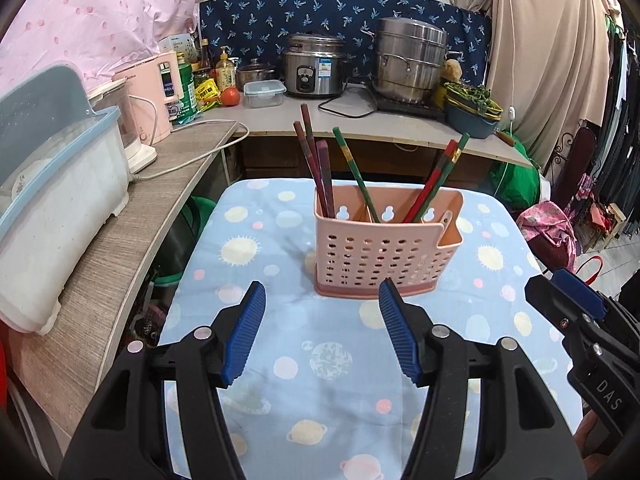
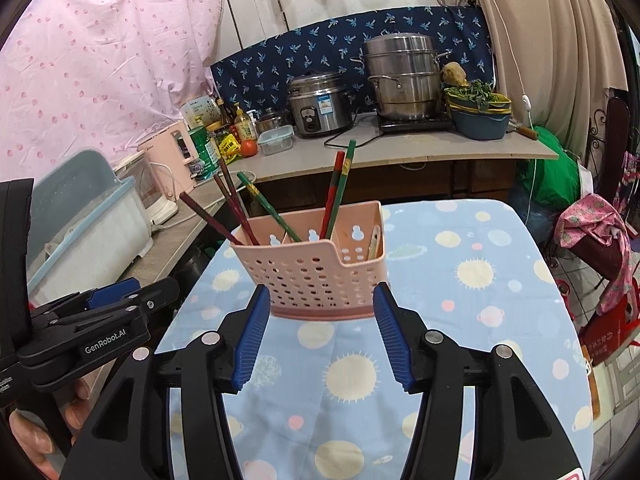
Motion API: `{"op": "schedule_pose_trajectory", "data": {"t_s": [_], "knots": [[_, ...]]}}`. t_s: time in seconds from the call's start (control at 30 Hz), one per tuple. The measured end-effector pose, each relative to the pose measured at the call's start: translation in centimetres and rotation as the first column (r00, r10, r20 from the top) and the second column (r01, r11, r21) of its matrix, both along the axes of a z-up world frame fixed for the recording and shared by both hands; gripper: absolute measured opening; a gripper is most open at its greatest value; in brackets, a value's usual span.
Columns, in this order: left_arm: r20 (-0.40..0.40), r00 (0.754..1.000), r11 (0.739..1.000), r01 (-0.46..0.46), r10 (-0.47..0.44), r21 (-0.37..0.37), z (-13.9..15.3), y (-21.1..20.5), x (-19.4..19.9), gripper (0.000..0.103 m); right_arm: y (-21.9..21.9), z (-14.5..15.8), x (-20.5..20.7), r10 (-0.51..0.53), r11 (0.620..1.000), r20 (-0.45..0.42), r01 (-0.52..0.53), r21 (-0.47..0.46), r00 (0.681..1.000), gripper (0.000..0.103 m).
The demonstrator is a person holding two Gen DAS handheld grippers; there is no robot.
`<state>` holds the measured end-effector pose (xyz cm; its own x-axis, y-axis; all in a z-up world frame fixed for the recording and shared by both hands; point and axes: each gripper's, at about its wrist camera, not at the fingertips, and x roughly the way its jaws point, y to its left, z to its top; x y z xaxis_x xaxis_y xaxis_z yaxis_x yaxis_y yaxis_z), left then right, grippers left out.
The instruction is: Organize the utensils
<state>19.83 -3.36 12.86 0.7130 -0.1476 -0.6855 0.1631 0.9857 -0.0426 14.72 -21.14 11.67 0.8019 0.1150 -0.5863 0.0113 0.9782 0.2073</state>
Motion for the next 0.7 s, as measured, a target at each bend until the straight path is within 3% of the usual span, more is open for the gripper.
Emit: {"op": "schedule_pose_trajectory", "data": {"t_s": [0.5,0.7], "knots": [[-0.046,0.999,0.999,-0.022,0.024,0.041,-3.4,-0.2,-2.3,0.056,0.8,-2.7,-2.8,-0.014,0.998,-0.06,0.01,-0.054,0.998,0.062],[-0.05,0.998,0.997,-0.039,0.042,0.069,-4.5,-0.4,-2.7,0.063,0.7,-3.6,-3.0,-0.021,0.999,-0.082,0.017,-0.047,0.996,0.069]]}}
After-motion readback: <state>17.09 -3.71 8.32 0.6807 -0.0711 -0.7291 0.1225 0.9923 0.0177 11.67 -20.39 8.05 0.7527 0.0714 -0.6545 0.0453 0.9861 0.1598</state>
